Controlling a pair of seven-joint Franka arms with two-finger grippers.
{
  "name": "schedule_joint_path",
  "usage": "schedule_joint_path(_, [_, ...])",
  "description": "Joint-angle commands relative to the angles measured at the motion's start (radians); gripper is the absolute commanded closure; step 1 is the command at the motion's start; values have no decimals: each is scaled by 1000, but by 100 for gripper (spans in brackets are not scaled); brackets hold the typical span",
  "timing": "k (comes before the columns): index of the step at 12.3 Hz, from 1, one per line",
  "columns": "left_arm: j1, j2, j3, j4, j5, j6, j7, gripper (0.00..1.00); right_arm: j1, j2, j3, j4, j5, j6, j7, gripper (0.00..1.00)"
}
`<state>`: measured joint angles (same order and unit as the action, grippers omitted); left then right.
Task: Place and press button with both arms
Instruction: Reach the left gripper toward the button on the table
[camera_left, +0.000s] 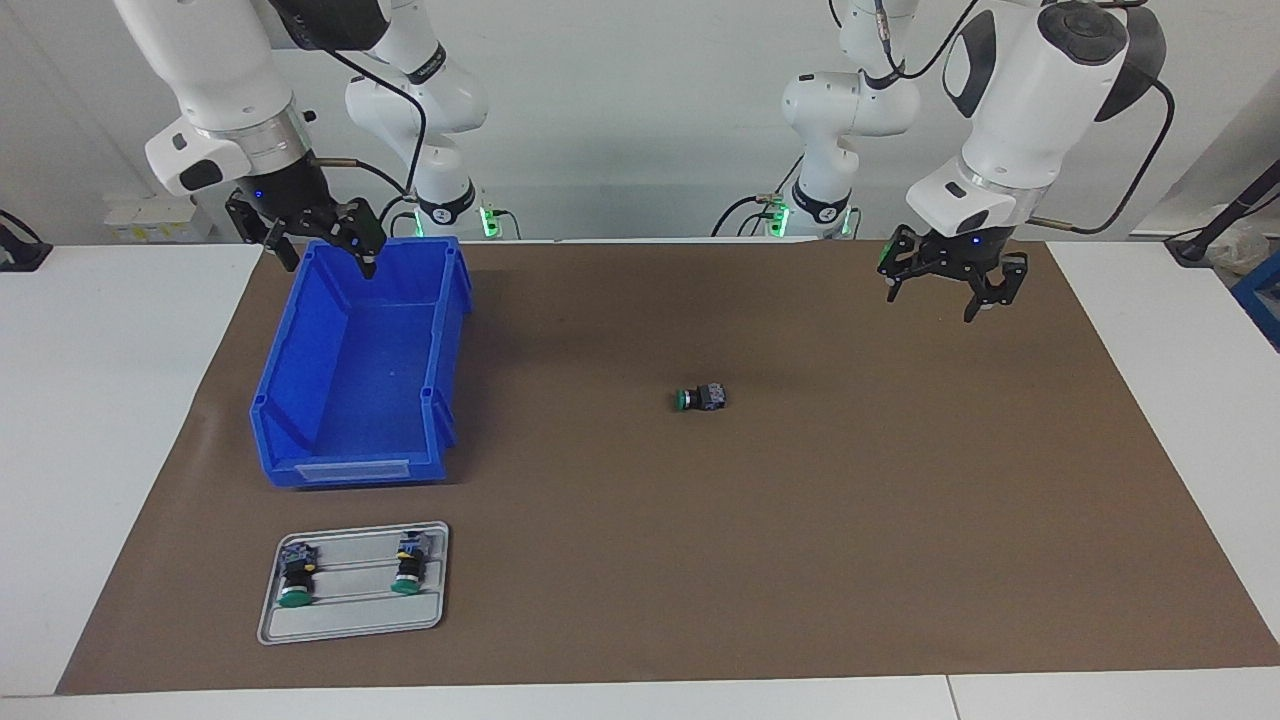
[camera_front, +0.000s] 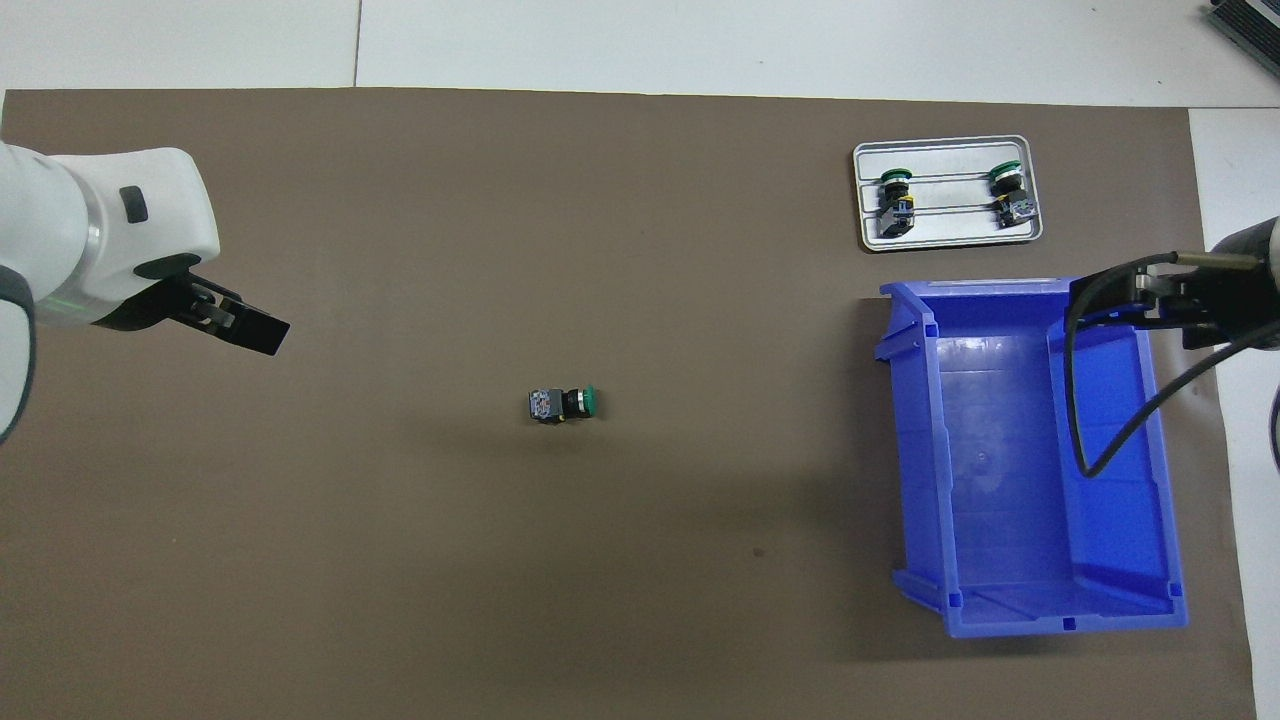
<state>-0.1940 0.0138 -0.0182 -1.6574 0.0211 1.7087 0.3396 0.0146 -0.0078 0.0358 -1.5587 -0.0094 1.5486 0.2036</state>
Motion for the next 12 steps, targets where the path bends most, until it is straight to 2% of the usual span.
schedule_joint_path(1, [-39, -34, 11, -51, -23, 35, 122, 0, -10, -14, 3, -14, 5, 13, -35, 0])
schedule_joint_path(3, [-62, -37, 11, -65, -26, 48, 220, 0, -7, -15, 3, -21, 5, 11, -33, 0])
schedule_joint_path(7, [-76, -38, 11, -67, -27, 46, 556, 1, -1, -21, 4, -29, 6, 13, -29, 0])
schedule_joint_path(12, [-114, -61, 9, -104, -72, 32, 720, 3, -2, -21, 4, -27, 20, 10, -29, 0])
